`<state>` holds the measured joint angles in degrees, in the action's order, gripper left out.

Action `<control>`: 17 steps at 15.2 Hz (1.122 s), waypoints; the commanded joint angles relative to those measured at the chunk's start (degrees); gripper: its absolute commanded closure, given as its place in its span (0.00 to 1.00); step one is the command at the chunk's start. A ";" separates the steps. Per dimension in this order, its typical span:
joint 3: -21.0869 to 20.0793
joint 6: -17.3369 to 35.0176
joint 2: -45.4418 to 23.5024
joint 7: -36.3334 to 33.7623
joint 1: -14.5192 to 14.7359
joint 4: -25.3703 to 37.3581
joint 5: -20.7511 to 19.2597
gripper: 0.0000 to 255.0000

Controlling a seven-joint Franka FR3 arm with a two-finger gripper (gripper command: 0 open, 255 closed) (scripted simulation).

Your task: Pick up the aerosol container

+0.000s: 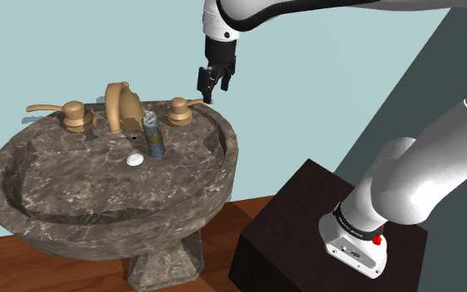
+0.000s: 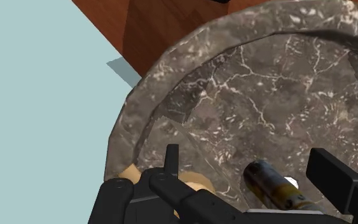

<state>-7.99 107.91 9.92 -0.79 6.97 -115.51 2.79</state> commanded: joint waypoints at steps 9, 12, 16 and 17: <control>-4.73 0.45 -19.80 -3.71 4.62 19.57 -4.83 0.00; -5.63 -0.66 -26.16 -4.68 6.63 26.93 -6.85 0.00; -5.96 -0.27 -30.61 -5.23 8.15 30.90 -8.25 0.00; -5.94 0.47 -30.67 -5.26 8.13 30.22 -8.28 0.00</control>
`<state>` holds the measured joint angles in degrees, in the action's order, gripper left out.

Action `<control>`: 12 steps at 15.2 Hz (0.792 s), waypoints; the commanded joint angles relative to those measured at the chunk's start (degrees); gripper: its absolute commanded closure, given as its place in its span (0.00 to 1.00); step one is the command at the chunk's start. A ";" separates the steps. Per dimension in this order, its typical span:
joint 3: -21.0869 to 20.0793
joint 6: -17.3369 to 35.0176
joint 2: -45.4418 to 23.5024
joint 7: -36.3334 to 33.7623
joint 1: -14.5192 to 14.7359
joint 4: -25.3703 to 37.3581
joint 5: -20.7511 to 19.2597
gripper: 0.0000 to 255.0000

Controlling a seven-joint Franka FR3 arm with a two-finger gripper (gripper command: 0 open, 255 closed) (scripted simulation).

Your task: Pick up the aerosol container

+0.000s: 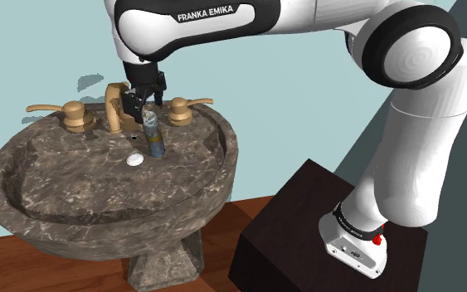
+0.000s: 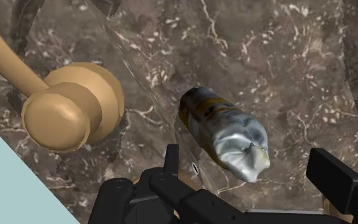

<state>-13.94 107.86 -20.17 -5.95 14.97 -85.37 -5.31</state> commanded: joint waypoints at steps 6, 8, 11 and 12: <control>0.10 3.84 -1.02 -0.26 0.06 -2.82 -0.34 0.00; 0.10 3.86 -0.99 -0.26 0.05 -2.87 -0.34 1.00; 0.10 3.87 -1.01 -0.27 0.06 -2.86 -0.35 1.00; 0.10 3.87 -1.00 -0.27 0.06 -2.87 -0.34 1.00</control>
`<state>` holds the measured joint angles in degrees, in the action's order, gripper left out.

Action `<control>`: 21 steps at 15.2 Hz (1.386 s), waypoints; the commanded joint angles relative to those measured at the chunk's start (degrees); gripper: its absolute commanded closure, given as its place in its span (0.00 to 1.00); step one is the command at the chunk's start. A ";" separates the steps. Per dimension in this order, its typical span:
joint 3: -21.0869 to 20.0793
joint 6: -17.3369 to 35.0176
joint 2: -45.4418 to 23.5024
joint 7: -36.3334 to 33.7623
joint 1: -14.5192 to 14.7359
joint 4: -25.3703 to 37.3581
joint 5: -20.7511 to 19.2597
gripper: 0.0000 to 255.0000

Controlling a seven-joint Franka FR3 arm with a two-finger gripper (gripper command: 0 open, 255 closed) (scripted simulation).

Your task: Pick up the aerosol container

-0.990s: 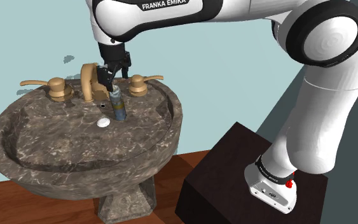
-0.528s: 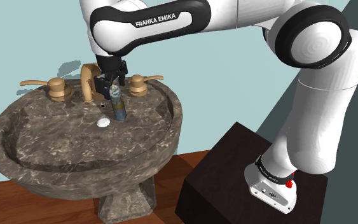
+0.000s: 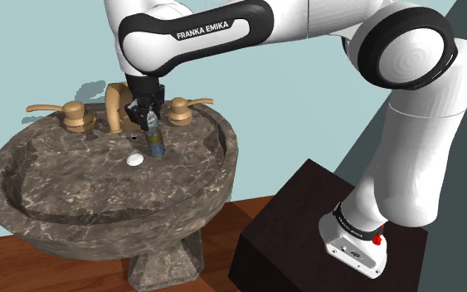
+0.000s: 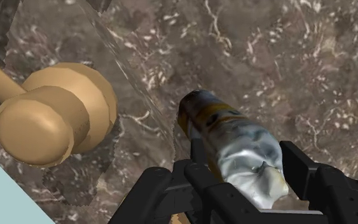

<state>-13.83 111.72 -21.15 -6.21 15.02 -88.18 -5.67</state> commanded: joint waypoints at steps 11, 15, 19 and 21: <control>-0.13 -4.40 0.48 0.20 0.12 3.87 0.23 1.00; -0.19 -7.45 0.56 0.30 0.25 6.85 0.29 1.00; -0.24 -10.61 0.38 0.37 0.44 10.20 0.29 1.00; -0.25 -11.54 0.29 0.39 0.50 11.22 0.28 1.00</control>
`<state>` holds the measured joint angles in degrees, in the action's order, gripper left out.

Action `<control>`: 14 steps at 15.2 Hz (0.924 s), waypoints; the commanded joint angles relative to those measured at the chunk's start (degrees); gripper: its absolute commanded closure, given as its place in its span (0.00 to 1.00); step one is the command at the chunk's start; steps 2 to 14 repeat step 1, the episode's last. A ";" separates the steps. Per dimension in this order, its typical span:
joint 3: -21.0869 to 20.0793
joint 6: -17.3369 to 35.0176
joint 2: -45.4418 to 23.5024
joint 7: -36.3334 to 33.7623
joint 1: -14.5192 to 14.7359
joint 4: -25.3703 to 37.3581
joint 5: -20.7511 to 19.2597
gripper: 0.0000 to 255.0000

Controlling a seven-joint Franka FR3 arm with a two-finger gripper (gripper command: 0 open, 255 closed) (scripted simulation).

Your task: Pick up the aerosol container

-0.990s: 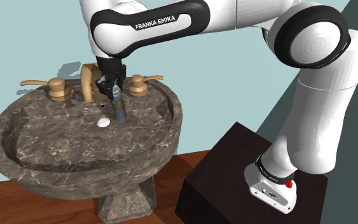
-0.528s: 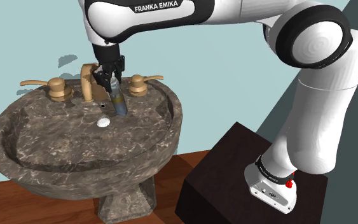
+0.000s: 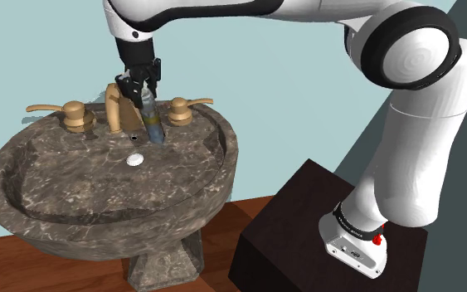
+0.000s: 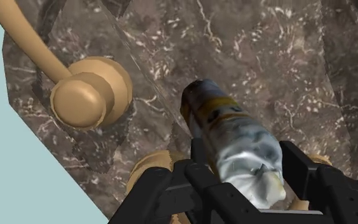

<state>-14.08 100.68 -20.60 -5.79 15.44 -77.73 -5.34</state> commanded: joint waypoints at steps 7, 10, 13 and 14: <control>0.00 -0.51 -0.27 -0.03 0.08 0.78 -0.06 1.00; 0.00 -0.51 -0.27 -0.03 0.08 0.78 -0.06 1.00; 0.00 -0.51 -0.27 -0.03 0.08 0.78 -0.06 1.00; 0.00 -0.51 -0.27 -0.03 0.08 0.78 -0.06 1.00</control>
